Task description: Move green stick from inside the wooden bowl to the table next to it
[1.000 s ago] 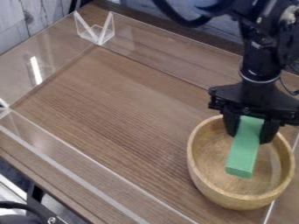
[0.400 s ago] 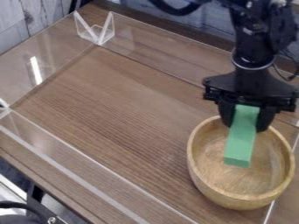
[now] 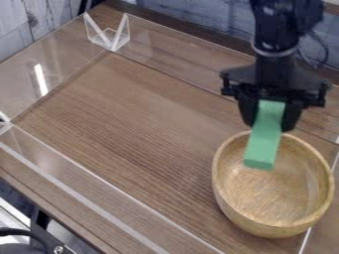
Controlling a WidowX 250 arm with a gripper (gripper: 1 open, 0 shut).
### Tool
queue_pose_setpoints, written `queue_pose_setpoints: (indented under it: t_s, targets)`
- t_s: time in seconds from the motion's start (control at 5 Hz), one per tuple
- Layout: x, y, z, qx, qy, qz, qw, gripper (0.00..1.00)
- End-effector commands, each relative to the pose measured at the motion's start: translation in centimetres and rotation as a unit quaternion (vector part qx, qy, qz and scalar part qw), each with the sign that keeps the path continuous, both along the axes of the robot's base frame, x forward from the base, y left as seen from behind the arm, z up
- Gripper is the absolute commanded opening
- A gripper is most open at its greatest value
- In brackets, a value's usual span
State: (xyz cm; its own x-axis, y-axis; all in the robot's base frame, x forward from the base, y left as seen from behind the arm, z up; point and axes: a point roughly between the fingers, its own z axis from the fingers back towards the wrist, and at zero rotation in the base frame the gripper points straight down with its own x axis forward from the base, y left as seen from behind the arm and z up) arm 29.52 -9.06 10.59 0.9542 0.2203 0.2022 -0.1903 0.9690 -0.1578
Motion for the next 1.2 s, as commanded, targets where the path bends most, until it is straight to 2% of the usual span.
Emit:
queue_pose_setpoints:
  t_s: [0.0,0.2,0.4,0.6,0.8,1.0]
  targets:
    - [1.6,2.7,3.5,-0.011,-0.046,0.019,0.9987,0.00]
    - [2.7,7.4,4.3,-0.005,-0.055,0.045,0.9975,0.00]
    - [3.3,6.9,3.2,-0.004,-0.059,0.022,0.9980,0.00]
    - [3.1,5.8,1.8,-0.004,-0.059,-0.015,0.9981,0.00]
    - [3.3,5.2,0.6,-0.003,-0.061,-0.046,0.9971,0.00]
    - [3.6,5.0,0.6,-0.002,-0.062,-0.081,0.9948,0.00]
